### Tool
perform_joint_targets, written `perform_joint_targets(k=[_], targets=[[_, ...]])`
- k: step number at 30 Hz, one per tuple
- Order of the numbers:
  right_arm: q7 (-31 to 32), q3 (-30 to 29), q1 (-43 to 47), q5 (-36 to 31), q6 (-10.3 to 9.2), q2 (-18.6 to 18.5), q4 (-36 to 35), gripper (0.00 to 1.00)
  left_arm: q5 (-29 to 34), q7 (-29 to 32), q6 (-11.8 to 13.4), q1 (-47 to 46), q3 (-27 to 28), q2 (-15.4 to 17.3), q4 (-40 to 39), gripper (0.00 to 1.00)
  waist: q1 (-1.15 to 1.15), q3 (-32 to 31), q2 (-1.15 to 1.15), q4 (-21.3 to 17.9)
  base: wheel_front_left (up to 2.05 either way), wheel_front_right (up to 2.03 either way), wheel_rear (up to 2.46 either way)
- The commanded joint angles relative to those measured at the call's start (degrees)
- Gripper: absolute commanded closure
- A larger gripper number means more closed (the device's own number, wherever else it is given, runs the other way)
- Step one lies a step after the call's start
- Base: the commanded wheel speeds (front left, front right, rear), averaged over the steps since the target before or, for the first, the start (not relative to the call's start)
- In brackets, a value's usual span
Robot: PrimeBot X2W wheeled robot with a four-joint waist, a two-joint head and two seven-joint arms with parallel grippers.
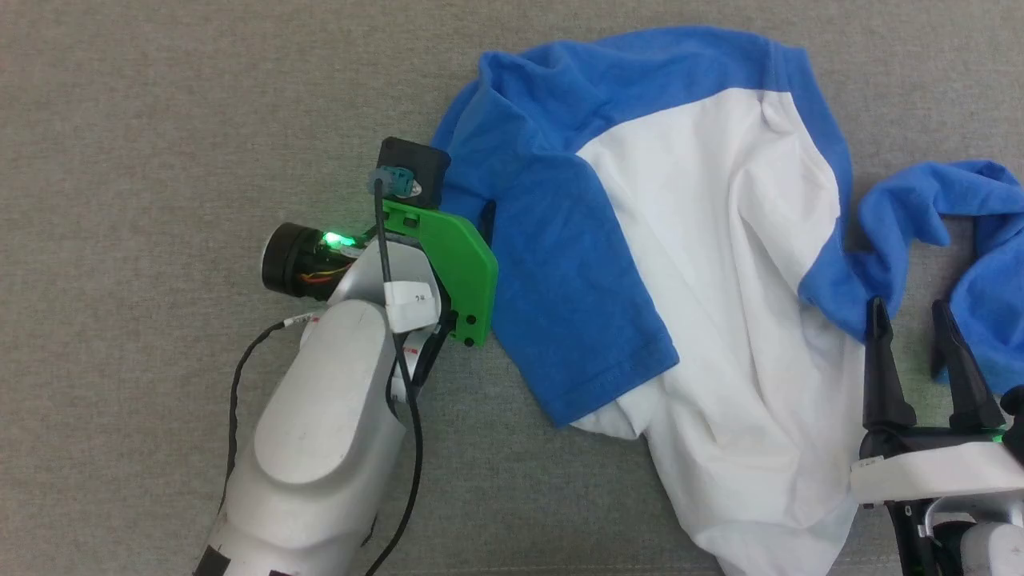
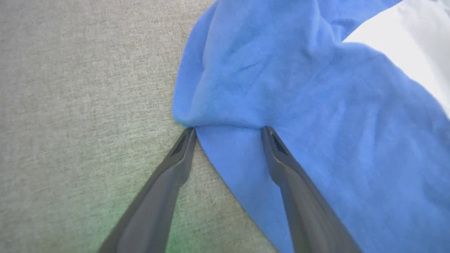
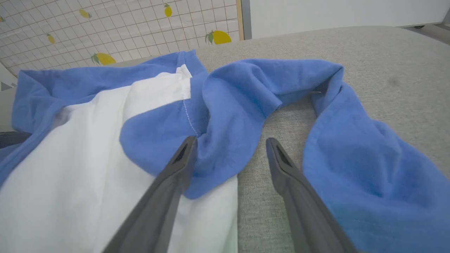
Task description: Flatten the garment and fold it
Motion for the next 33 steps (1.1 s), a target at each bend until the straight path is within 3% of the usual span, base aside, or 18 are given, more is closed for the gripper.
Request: perform_joint_targets(k=[1,8,13,17,18,21,26,33], targets=[[-0.52,0.04,-1.12,0.41,-0.06,0.05,0.28,0.00,-0.12,0.09,0.08,0.25,-0.53,-0.19,1.40,1.00,0.00,0.55,0.00,-0.42,0.00,0.00,0.00],[-0.78,-0.71,-1.49,0.17,-0.06,0.05,1.72,0.00,-3.85,-1.37,-0.82,1.05,-0.57,-0.39,-1.42,1.00,0.00,-1.79,0.00,0.76,0.00,0.00,0.00],[-0.35,-0.92,-0.57,0.01,-0.06,0.05,2.25,0.00,-9.58,-2.87,0.03,4.61,1.30,-0.54,-7.64,1.00,0.00,-5.19,0.00,2.45,0.00,0.00,0.00],[0.49,-1.39,0.55,-0.18,-0.06,0.05,1.90,0.00,-15.79,-2.65,1.44,10.74,4.67,-0.53,-15.52,1.00,0.00,-7.38,0.00,3.87,0.00,0.00,0.00],[1.24,-1.76,1.19,-0.25,-0.06,0.05,1.25,0.00,-18.38,-1.85,3.32,17.47,8.67,1.55,-21.95,1.00,0.00,-8.02,0.00,4.58,0.00,0.00,0.00],[1.82,-1.94,1.76,-0.14,-0.06,0.05,0.47,0.00,-21.37,-1.40,5.13,25.04,13.60,3.51,-26.27,1.00,0.00,-8.09,0.00,5.07,0.00,0.00,0.00],[2.60,-2.41,2.65,0.04,-0.06,0.05,-0.35,0.00,-24.04,-2.80,6.35,34.25,20.38,6.17,-25.50,1.00,0.00,-7.92,0.00,5.49,0.00,0.00,0.00],[3.86,-3.11,3.07,-0.54,-0.06,0.05,-1.23,0.00,-24.76,-6.98,7.91,38.12,24.21,5.46,-18.59,1.00,0.00,-8.64,0.00,5.54,0.00,0.00,0.00]])
